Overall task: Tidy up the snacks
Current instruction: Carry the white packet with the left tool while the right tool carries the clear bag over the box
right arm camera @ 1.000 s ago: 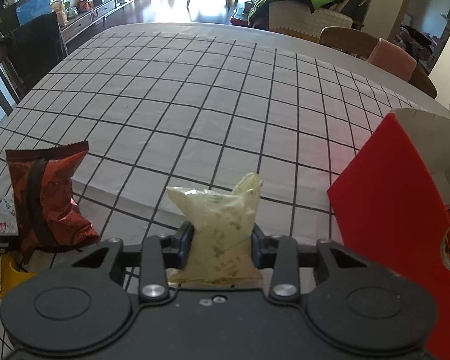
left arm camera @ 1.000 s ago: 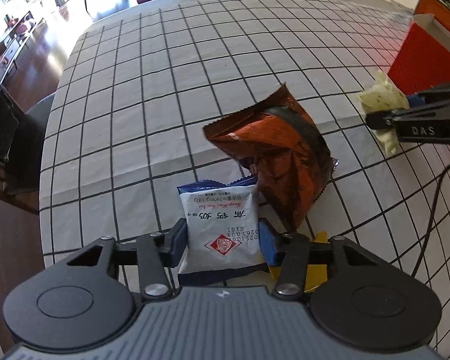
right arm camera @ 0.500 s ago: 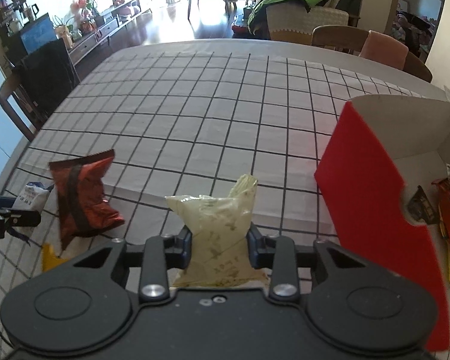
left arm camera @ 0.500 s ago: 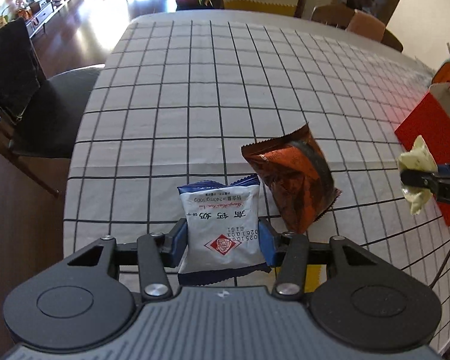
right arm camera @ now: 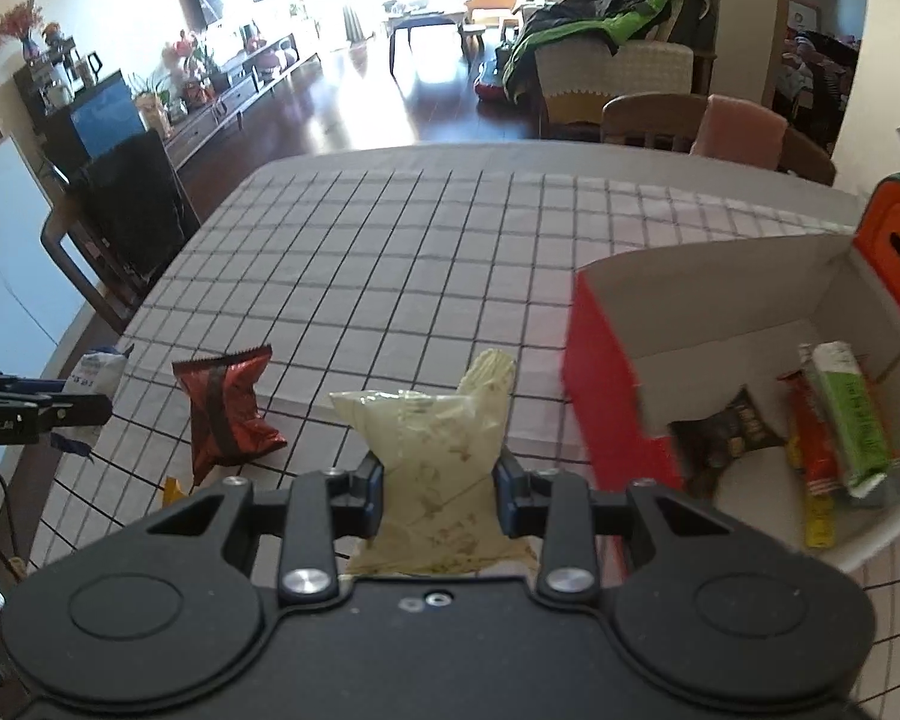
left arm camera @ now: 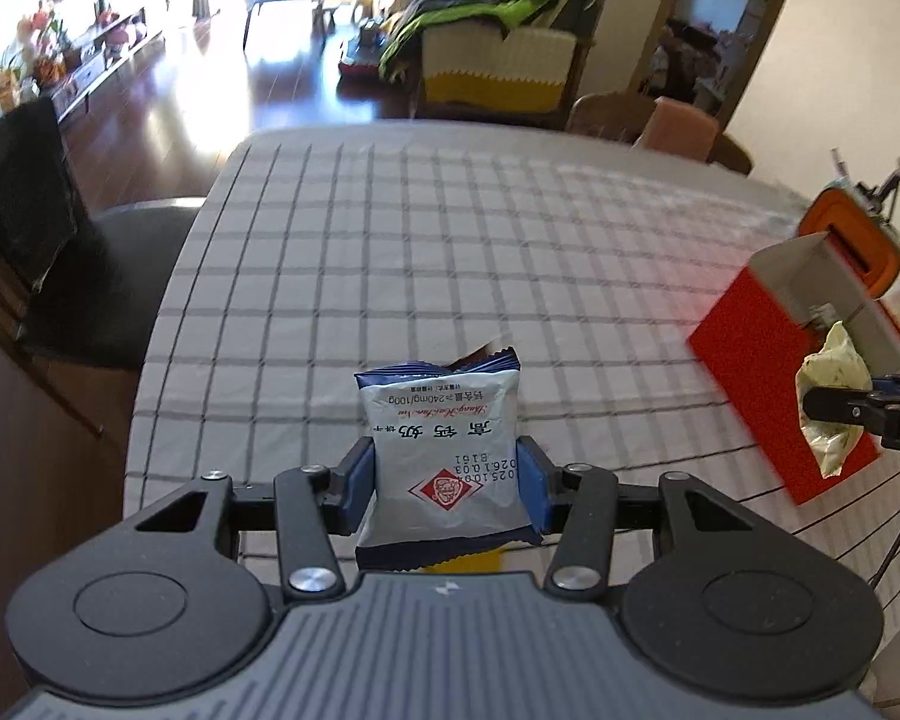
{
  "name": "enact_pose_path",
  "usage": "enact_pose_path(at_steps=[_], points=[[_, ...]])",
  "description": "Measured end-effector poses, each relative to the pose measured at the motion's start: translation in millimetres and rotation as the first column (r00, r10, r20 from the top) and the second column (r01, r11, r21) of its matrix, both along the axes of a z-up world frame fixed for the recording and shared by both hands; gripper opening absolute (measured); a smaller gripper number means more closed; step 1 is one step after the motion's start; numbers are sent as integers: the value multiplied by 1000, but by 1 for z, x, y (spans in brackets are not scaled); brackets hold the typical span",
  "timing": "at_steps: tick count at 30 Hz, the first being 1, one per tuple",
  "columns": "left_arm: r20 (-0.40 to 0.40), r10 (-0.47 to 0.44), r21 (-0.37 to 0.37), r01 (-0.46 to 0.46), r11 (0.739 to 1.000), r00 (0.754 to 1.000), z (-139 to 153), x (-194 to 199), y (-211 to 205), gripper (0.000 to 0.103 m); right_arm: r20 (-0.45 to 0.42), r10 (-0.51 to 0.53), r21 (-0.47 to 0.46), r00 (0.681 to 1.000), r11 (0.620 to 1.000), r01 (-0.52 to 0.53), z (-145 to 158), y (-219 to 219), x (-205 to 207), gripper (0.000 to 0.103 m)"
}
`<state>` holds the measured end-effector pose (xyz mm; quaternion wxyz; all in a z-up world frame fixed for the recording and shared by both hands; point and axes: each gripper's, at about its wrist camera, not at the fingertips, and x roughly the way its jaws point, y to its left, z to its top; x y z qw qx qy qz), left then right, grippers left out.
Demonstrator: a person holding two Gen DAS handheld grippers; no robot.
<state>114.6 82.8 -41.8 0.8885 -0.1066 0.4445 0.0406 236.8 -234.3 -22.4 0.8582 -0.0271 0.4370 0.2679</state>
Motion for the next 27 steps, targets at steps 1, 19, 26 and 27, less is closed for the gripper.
enact_pose_path(at_steps=[1, 19, 26, 27], points=[[13, -8, 1, 8, 1000, 1000, 5, 1, -7, 48, 7, -3, 5, 1000, 1000, 3, 4, -6, -1, 34], [127, -169, 22, 168, 986, 977, 52, 54, -139, 48, 109, -84, 1, 991, 996, 84, 30, -111, 32, 34], [136, -218, 39, 215, 976, 966, 58, 85, -190, 48, 107, -101, -12, 989, 995, 103, 24, -150, 52, 34], [137, -223, 43, 219, 975, 965, 60, 88, -197, 48, 106, -104, -15, 989, 994, 106, 22, -155, 55, 34]])
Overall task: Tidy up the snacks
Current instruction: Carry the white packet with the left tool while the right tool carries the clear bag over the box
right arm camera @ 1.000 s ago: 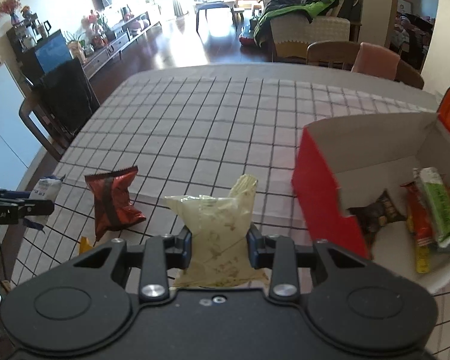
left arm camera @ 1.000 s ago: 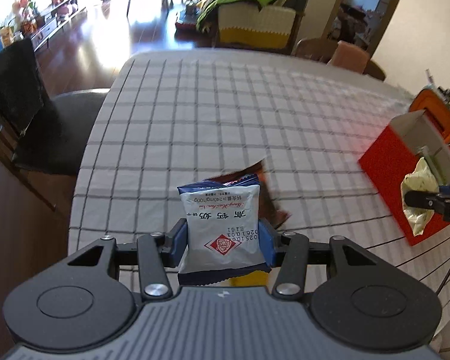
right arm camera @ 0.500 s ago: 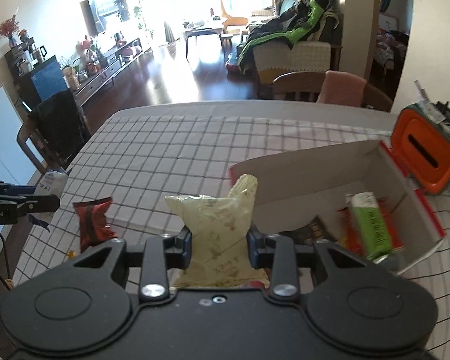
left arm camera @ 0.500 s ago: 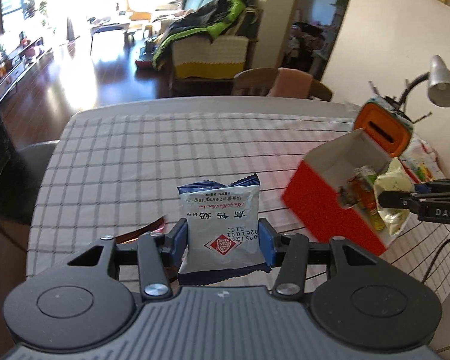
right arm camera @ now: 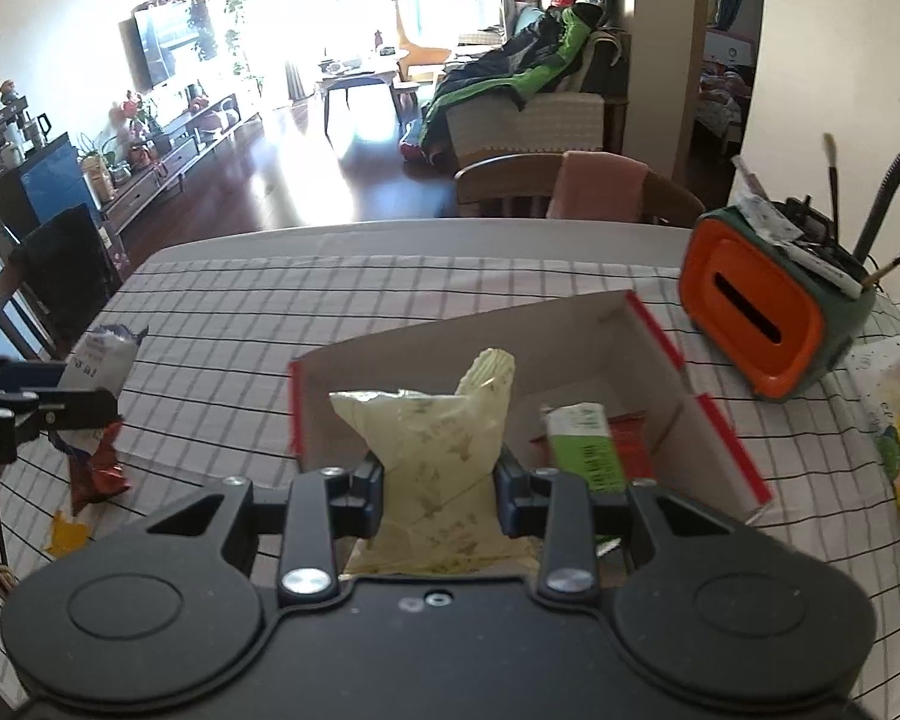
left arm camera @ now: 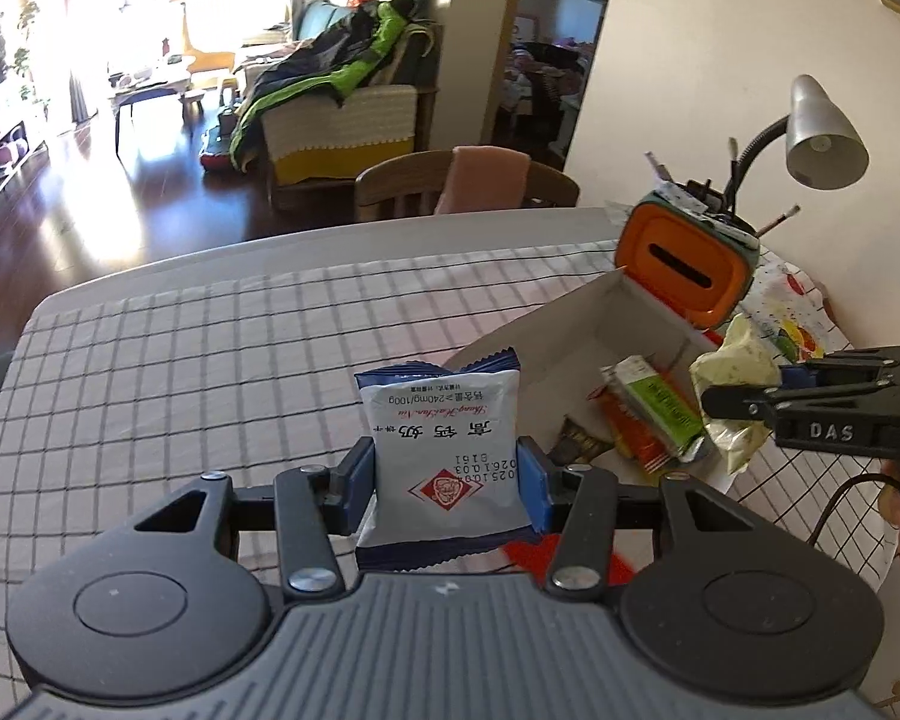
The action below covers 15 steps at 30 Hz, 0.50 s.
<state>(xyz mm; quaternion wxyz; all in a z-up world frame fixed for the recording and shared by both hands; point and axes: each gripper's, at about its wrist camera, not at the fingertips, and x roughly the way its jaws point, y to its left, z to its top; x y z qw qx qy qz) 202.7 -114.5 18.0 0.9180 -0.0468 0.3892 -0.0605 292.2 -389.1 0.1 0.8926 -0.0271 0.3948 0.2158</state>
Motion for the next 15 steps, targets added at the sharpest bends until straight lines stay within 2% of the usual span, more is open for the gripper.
enact_pose_path(at_steps=[4, 15], points=[[-6, -21, 12, 21, 1000, 1000, -1, 17, -25, 48, -13, -14, -13, 1000, 1000, 13, -7, -17, 12, 34], [-107, -82, 44, 88, 995, 991, -28, 66, -90, 48, -72, -39, -68, 997, 997, 34, -36, -52, 45, 34]])
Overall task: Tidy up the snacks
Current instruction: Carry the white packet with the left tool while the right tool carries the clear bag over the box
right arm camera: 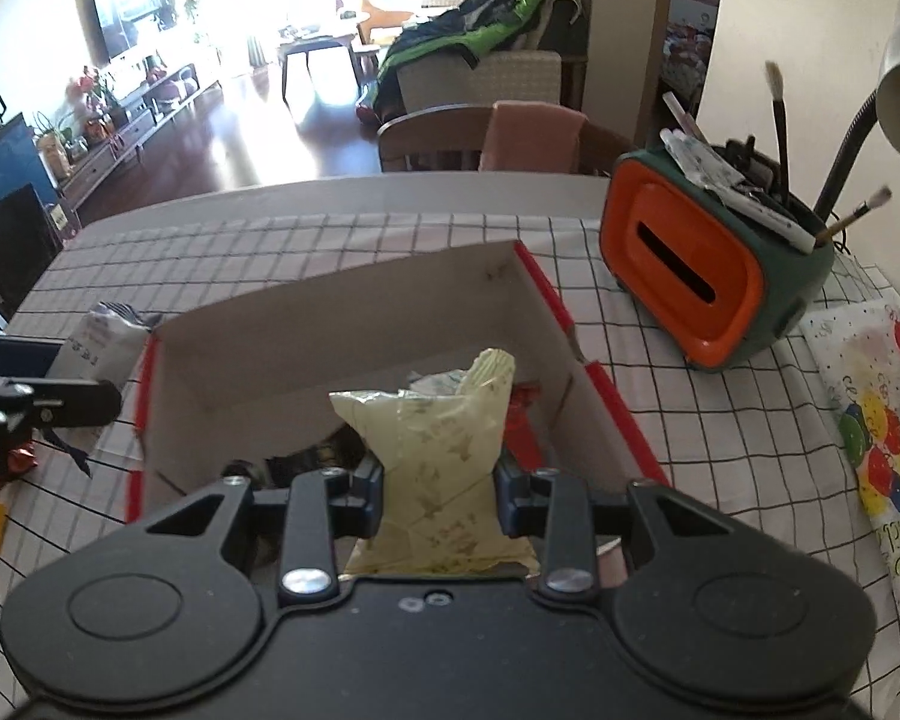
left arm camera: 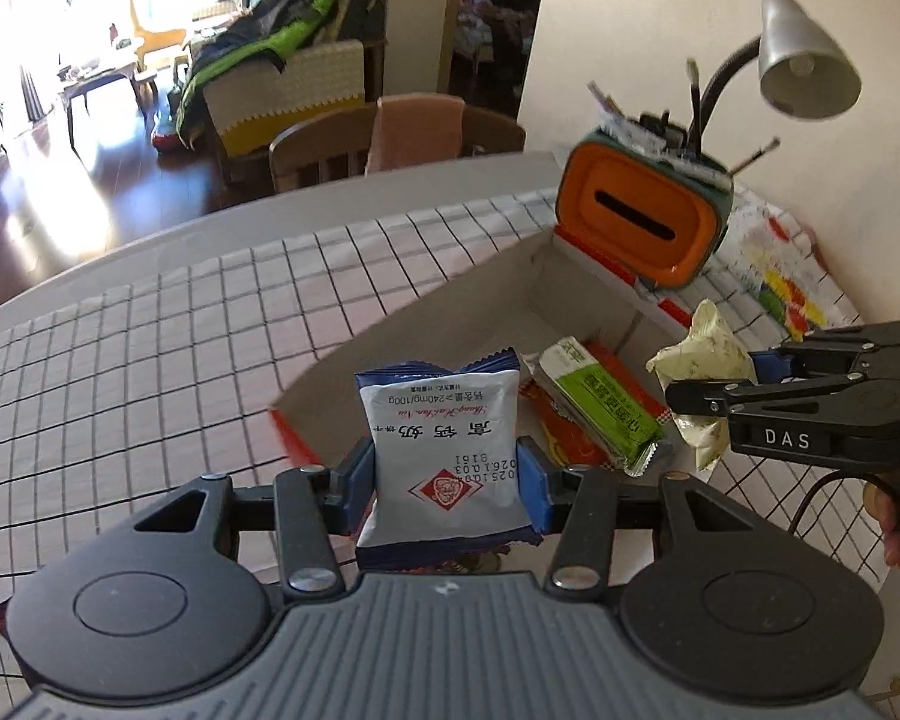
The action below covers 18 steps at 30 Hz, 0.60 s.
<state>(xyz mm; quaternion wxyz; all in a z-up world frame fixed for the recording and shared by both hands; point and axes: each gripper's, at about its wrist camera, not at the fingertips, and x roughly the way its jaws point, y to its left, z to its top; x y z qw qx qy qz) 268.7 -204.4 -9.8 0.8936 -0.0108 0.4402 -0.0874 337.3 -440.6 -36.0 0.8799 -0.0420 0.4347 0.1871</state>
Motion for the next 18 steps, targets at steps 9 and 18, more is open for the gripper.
enact_pose_path(at_steps=[9, 18], points=[[-107, 19, 43, -15, 999, 994, -32, 39, -23, 48, -98, 67, -16, 993, 997, -69, -29, 14, 18, 34], [-201, 26, 103, -5, 995, 979, -56, 67, -36, 48, -172, 163, -57, 971, 983, -175, -50, 40, 28, 34]])
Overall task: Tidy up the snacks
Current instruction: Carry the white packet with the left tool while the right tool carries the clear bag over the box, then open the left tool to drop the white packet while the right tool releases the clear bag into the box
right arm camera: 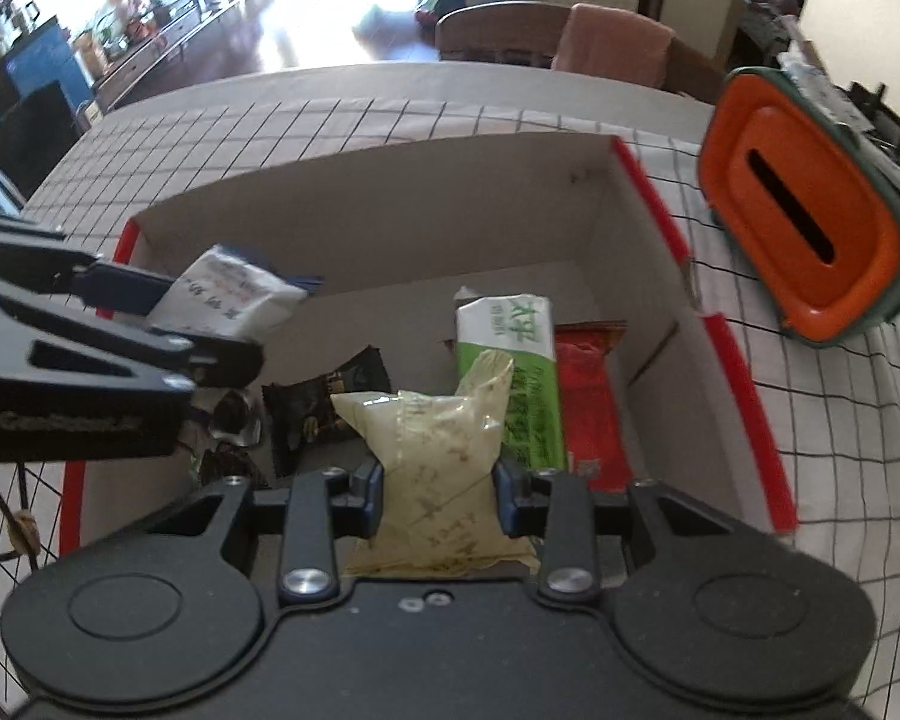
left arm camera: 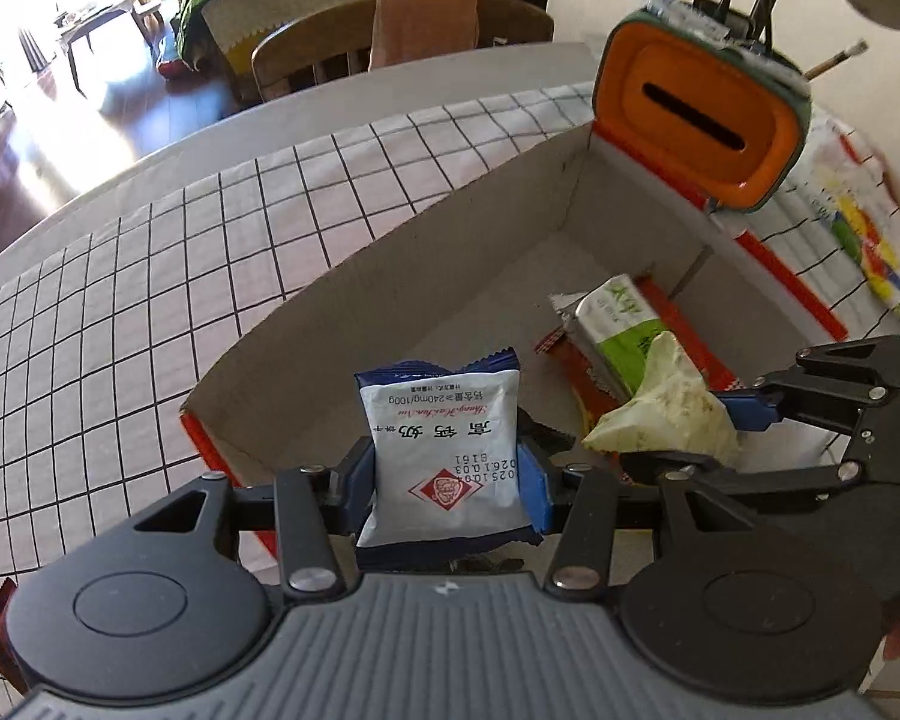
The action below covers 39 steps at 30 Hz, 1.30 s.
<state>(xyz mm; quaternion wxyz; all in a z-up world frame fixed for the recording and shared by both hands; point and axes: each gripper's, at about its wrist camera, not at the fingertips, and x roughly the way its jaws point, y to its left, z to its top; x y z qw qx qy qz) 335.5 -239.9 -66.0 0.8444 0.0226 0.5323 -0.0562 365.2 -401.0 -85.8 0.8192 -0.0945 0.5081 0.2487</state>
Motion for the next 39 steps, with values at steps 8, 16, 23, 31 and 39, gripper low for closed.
enact_pose_path(at_steps=[8, 16, 23, 31, 39], points=[[-62, 2, 29, 0, 1000, 998, -20, 11, -4, 49, -7, 20, -39, 1000, 999, -21, -11, 7, 4, 34], [-104, 4, 37, 0, 999, 995, -36, 18, -5, 49, -8, 20, -45, 1000, 999, -21, -11, 7, 4, 34], [-88, -10, 32, 13, 999, 996, -36, 15, -6, 49, -8, 25, -56, 1000, 998, -25, -11, 8, 4, 34], [-49, -15, 12, 15, 1000, 999, -22, 5, -1, 53, -16, 14, -14, 1000, 1000, -14, -4, 2, -1, 36], [18, -20, 8, 20, 1000, 1000, -1, -13, 7, 58, 14, -22, 34, 1000, 999, 22, 16, -7, -14, 37]])
